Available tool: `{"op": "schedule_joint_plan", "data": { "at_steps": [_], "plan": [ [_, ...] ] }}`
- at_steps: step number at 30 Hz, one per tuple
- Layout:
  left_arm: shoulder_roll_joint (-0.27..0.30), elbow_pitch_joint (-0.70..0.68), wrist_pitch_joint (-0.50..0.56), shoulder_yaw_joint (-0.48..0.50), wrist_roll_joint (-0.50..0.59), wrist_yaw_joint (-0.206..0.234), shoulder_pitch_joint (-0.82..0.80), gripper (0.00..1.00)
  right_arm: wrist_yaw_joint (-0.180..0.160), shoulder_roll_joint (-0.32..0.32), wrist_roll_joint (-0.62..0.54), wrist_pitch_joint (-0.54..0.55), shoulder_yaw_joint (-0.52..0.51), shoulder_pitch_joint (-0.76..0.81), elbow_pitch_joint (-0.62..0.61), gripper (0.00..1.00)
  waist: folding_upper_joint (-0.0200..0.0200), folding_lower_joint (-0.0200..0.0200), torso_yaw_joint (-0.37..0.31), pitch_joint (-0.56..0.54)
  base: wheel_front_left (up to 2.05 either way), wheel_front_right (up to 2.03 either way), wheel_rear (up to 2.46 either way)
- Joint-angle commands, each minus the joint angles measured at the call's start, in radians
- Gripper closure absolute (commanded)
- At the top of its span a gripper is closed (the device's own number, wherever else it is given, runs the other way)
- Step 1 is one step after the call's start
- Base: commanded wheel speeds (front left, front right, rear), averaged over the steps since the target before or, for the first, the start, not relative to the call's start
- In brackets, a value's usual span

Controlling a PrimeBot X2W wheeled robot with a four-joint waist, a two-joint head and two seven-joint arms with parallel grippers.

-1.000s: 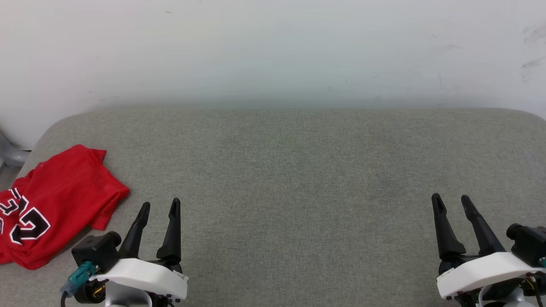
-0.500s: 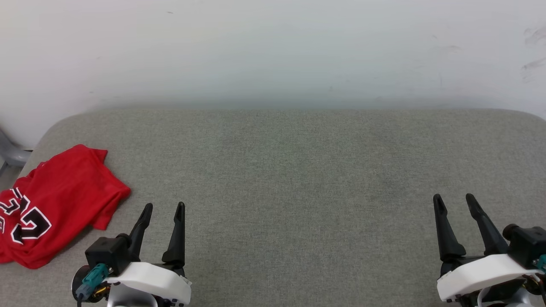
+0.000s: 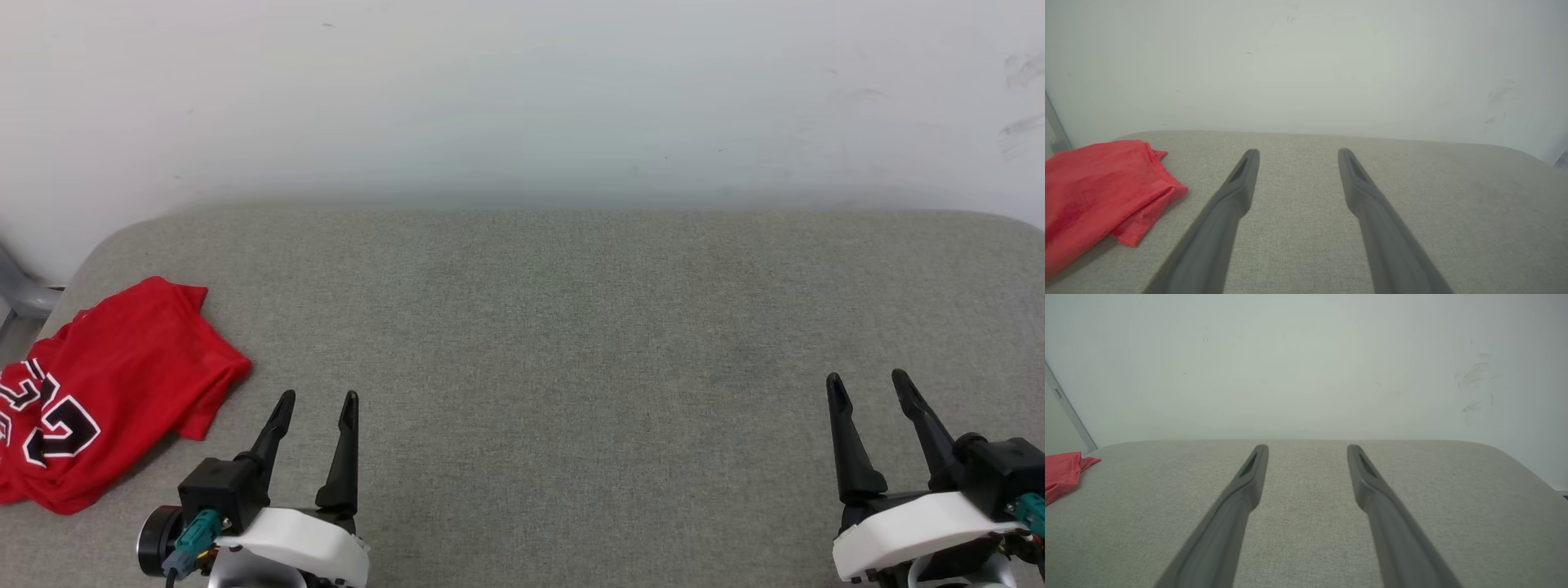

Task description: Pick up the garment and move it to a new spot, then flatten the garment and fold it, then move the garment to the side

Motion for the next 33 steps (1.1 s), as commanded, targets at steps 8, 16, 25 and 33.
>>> {"op": "schedule_joint_plan", "data": {
  "at_steps": [8, 16, 25, 33],
  "plan": [
    [-0.006, 0.017, -0.022, 0.007, 0.043, -0.014, -0.015, 0.0, 0.0, 0.005, -0.041, -0.016, -0.001, 0.014, -0.012, 0.0, -0.0001, 0.0, 0.002, -0.001, 0.0, 0.0, 0.0],
    [-0.009, 0.033, -0.037, 0.016, 0.09, -0.021, -0.021, 0.0, 0.0, 0.005, -0.08, -0.026, -0.003, 0.016, -0.017, 0.0, -0.0001, 0.0, 0.021, 0.0, 0.0, 0.0, 0.0],
    [-0.015, 0.042, -0.045, 0.044, 0.101, -0.024, -0.027, 0.0, 0.0, 0.005, -0.086, -0.032, 0.013, 0.013, -0.008, 0.0, -0.0001, 0.0, 0.096, -0.001, 0.0, 0.0, 0.0],
    [-0.014, 0.047, -0.045, 0.066, 0.102, -0.027, -0.026, 0.0, 0.0, 0.005, -0.077, -0.042, 0.036, 0.0, 0.016, 0.0, -0.0001, 0.0, 0.19, -0.003, 0.0, 0.0, 0.0]
  ]
}}
